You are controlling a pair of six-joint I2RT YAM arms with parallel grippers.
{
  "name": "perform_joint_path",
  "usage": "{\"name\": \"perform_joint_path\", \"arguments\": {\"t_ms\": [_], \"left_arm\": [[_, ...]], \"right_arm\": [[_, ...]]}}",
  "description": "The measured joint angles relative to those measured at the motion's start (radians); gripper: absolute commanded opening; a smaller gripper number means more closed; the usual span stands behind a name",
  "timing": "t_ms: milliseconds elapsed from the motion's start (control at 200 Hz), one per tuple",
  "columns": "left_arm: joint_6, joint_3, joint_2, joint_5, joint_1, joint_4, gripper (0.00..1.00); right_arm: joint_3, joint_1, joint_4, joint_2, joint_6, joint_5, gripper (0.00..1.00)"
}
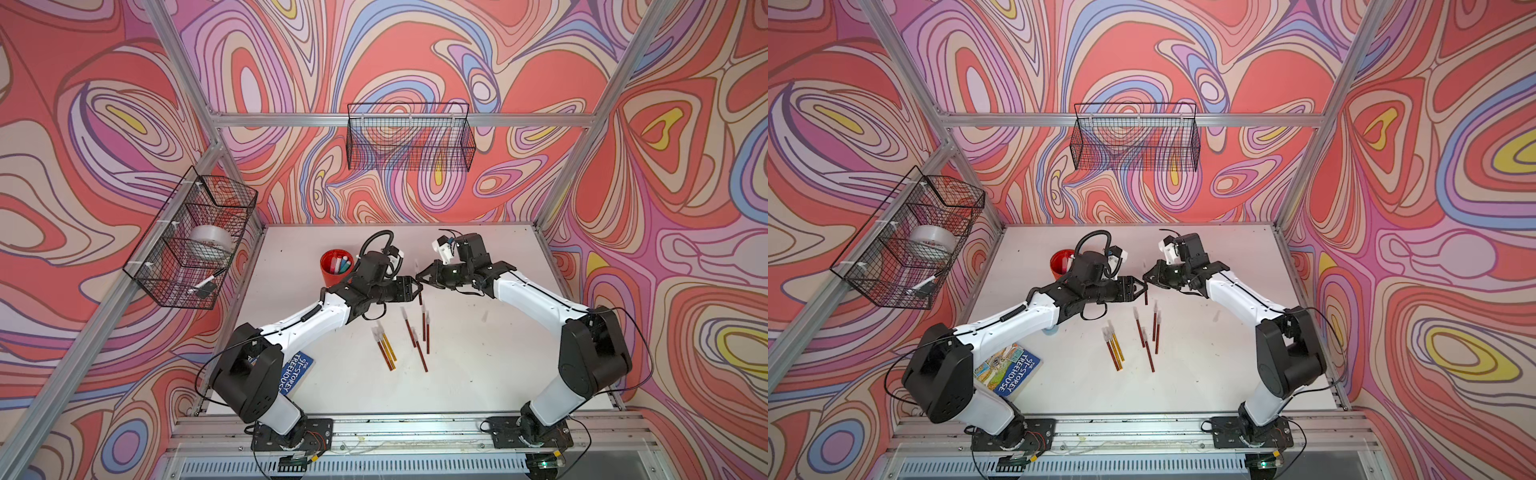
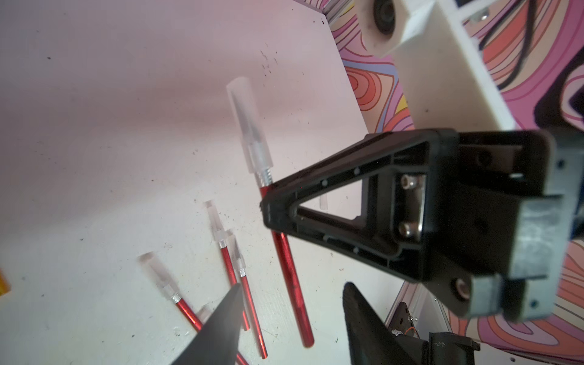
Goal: Remove protective caps from carving knives
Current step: Remove the protective sleeve from the carving knife.
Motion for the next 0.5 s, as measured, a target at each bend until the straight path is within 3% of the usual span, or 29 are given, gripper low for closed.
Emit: {"name": "perform_joint_path", "arguments": {"t_ms": [120,295,496], "left_arm": [[-0.016,0.017,0.028,0.031,0.0,0.026,0.39],[-0.027,0.017,0.032,0.034,-0.006,0.038,0.38],[-0.026,0.017,0.031,0.011,-0.014,0.037,0.48]], "right_arm": [[-0.021,-0.005,0.014,-0.005,0.011,-0.01,0.0],[-0.024,-0.009,0.019,-0.01,0.019,-0.013,0.0],[-0.024,-0.014,0.02,-0.012,0.019,-0.011,0.0]]}}
